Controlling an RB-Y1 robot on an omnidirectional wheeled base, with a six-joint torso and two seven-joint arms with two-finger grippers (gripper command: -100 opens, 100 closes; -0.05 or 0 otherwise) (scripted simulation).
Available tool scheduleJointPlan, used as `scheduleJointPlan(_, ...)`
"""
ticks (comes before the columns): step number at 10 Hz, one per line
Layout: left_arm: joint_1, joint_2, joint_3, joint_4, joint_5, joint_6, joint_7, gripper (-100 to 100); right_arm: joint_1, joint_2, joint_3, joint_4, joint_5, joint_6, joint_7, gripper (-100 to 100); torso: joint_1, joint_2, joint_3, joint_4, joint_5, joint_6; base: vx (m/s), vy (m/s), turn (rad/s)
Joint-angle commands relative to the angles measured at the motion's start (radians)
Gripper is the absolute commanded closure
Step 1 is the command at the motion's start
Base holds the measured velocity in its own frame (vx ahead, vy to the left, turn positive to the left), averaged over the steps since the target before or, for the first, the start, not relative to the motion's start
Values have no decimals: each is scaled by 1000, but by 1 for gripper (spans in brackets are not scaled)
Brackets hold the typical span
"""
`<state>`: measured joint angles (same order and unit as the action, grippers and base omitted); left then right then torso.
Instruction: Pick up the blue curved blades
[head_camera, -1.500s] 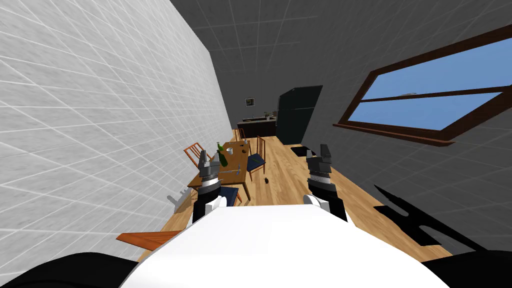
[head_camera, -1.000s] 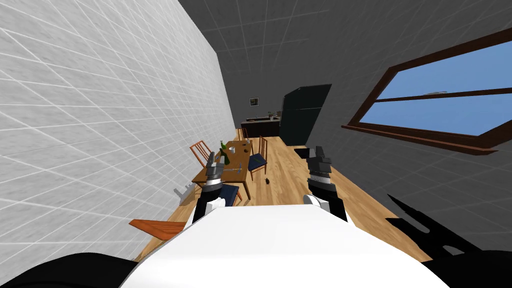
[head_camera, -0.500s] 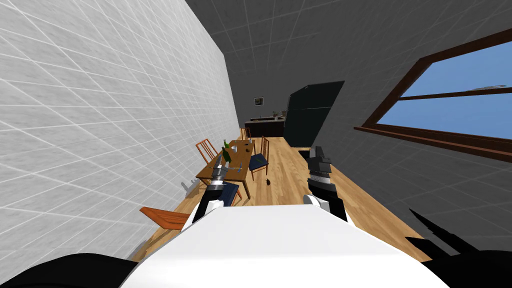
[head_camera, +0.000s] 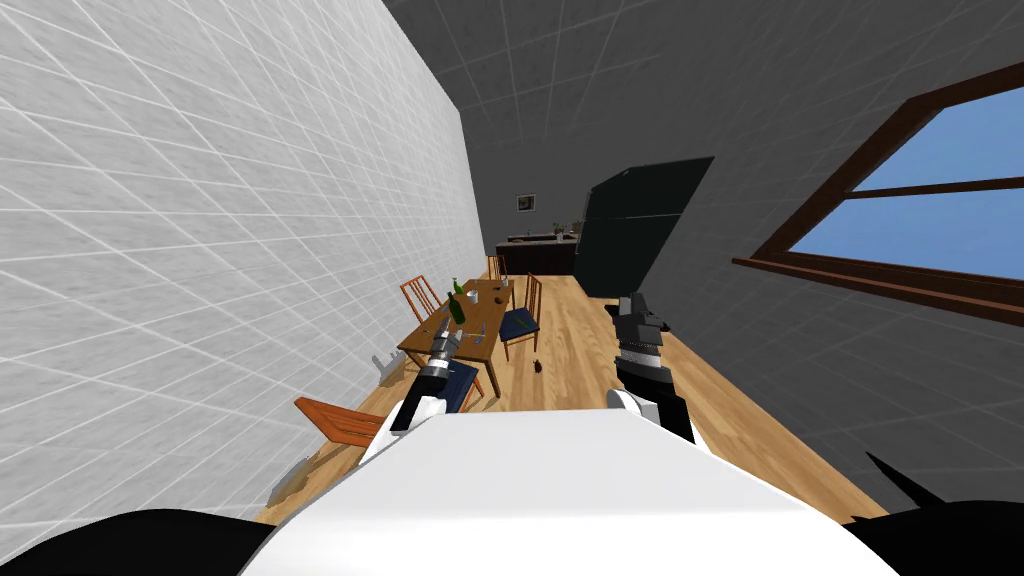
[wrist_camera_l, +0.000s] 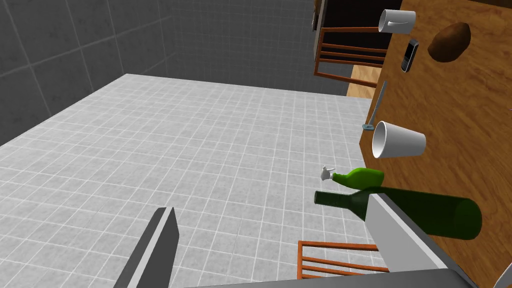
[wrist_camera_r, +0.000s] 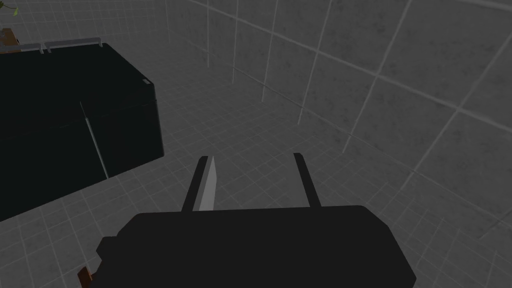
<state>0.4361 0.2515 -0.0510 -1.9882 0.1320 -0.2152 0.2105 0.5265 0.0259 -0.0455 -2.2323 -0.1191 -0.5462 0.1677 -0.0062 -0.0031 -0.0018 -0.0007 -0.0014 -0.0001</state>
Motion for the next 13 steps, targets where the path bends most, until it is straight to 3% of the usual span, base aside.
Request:
scheduleJointPlan(1,-14,9,-2,40,4,40,29,-100,0,0,0,0,0,0,0,0,0,0,0,0,0,0,20,-78,109)
scheduleJointPlan(2,-31,29,-2,70,15,79,67,-100,0,0,0,0,0,0,0,0,1,0,0,0,0,0,20,-65,149)
scheduleJointPlan(3,-31,29,-2,79,15,90,67,-100,0,0,0,0,0,0,0,0,2,0,0,0,0,0,20,-54,60)
scheduleJointPlan(4,-49,48,-1,119,27,133,106,-100,0,0,0,0,0,0,0,0,3,1,0,0,1,0,29,-60,117)
scheduleJointPlan(5,-49,48,-1,120,27,142,106,-100,0,0,0,0,0,0,0,0,3,0,0,0,1,0,22,-61,68)
scheduleJointPlan(6,-69,66,-1,161,41,175,145,-100,0,0,0,0,0,0,0,0,3,0,0,0,0,0,35,-63,120)
scheduleJointPlan(8,-69,66,-1,161,41,195,145,-100,0,0,0,0,0,0,0,0,3,0,0,0,1,0,15,-35,35)
scheduleJointPlan(9,-90,83,0,202,55,231,186,-100,0,0,0,0,0,0,0,0,5,1,1,0,1,1,13,-35,94)
scheduleJointPlan(10,-90,83,0,202,55,250,186,-100,0,0,0,0,0,0,0,0,5,1,1,0,1,0,16,-45,73)
scheduleJointPlan(11,-111,100,1,236,72,286,226,-100,0,0,0,0,0,0,0,0,4,1,1,0,1,0,28,-67,118)
scheduleJointPlan(12,-111,100,1,244,72,304,226,-100,0,0,0,0,0,0,0,0,3,0,0,0,1,0,32,-58,61)
scheduleJointPlan(13,-133,117,2,286,90,330,267,-100,0,0,0,0,0,0,0,0,3,0,0,0,0,1,35,-57,90)
